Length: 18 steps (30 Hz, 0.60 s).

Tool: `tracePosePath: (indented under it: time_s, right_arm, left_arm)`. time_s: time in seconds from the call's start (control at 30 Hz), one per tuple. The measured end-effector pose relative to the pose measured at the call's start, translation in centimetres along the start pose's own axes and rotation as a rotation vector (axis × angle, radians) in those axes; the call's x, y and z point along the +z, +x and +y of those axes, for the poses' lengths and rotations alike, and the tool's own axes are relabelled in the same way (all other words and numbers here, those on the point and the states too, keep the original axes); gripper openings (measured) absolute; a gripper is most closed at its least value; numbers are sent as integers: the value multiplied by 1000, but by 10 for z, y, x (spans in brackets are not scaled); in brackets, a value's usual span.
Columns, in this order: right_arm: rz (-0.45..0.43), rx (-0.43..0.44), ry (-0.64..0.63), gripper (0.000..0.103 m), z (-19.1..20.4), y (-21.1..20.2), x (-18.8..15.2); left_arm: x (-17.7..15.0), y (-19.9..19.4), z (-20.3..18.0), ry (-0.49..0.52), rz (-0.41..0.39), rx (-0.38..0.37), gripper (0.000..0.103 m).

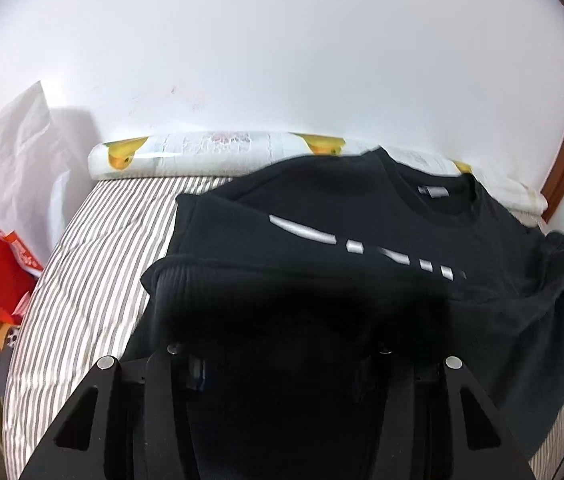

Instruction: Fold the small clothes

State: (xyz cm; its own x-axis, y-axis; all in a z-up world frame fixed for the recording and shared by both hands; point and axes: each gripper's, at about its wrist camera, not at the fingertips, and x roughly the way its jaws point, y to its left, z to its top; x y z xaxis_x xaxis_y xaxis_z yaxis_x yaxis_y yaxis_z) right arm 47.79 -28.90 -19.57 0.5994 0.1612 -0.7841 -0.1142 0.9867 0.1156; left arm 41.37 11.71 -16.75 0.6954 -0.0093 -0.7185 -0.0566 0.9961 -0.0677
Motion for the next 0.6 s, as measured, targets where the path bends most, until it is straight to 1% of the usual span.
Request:
tracePosePath:
  time_s: [0.03,0.13,0.2,0.3,0.4,0.43,0.53,0.6]
  right_arm:
    - [3,-5,2,8,-1,5,5]
    - [20,-73,1,8,-5,24,23]
    - [29,-94,15,8,-11,35,35]
    - [25,-112,27,17,-21,42,47]
    - [13,-129,32,34,-32,46,52]
    - [13,-125,33,38,-36,48,53]
    - [39,-112,31,39,-44,57,53]
    - [47,-112,18,41,-44,63,54]
  left_arm:
    - [5,4,2,-3,-1,2,47]
    - [21,15,10,-35,-10,19,47]
    - [30,22,16,-49,-9,31,47]
    - [37,30,24,-49,-5,53,47]
    - [41,40,33,-53,21,74,47]
    - [41,44,36,-56,33,83,47]
    - [38,52,42,-59,57,69,47]
    - [35,55,41,-54,63,58,45]
